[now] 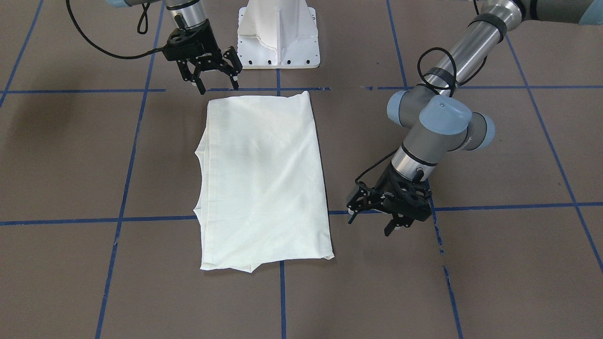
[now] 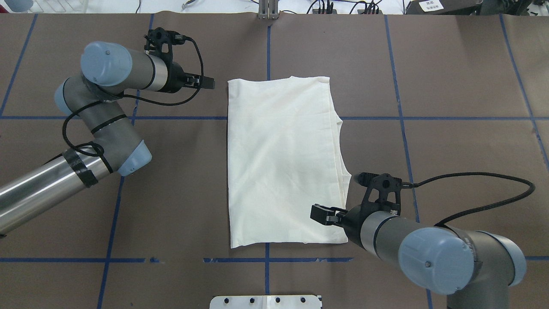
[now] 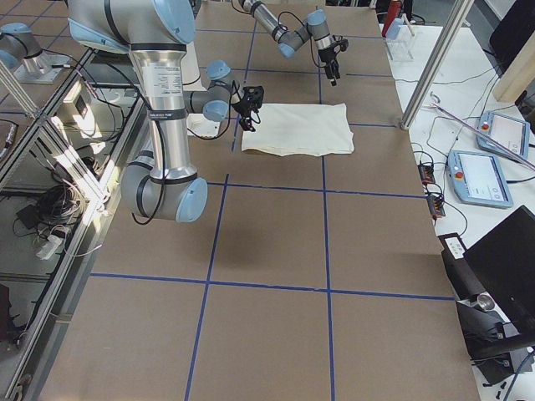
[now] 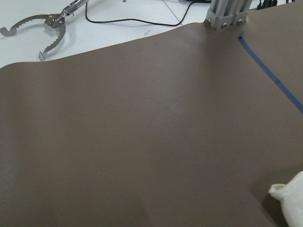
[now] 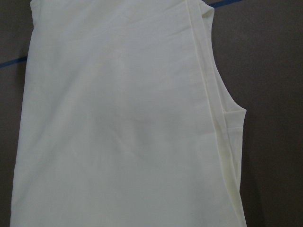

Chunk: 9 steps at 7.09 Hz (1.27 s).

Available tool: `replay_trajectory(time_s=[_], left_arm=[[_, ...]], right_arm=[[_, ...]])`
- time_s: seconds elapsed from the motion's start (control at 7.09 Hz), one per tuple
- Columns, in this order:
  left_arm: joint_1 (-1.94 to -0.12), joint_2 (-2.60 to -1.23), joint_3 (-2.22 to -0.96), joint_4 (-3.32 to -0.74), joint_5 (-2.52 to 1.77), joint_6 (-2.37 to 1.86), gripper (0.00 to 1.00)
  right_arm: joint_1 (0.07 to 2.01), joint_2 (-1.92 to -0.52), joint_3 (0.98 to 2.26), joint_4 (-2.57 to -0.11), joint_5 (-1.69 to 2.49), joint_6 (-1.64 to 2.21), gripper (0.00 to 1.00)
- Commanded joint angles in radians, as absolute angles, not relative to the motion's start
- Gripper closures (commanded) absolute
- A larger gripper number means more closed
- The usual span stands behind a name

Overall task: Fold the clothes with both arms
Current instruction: 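Move both grippers down to the shirt's edge nearest the robot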

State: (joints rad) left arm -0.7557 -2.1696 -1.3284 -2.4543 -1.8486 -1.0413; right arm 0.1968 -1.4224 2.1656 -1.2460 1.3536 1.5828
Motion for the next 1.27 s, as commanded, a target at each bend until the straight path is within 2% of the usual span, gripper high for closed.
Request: replay_trajectory(time_s=[0.0,0.28,0.42,0.56,1.13], left_arm=[[-0.622,-2.004,-1.626,-2.403,-1.815,-1.294,0.0],[-0.417,-1.88,-1.889,-2.215,-1.653,-1.487,0.02],[-0.322,-1.876,-1.925,-2.129,-1.552,-1.626,0.27],[-0.245,-1.881,-1.919,-2.091,-1.495,-1.687,0.39],[-0.161,-1.933,-1.896,-1.997,-1.496,-1.726,0.39]], right_arm=[[0.207,-1.509,2.217,-1.187,1.358,1.71,0.0],[0.221,-1.52,2.211,-1.117,1.358,1.752,0.0],[0.222,-1.575,2.209,-1.058,1.358,1.752,0.0],[0.229,-1.588,2.21,-1.039,1.356,1.752,0.0],[0.233,-1.588,2.204,-1.039,1.35,1.759,0.0]])
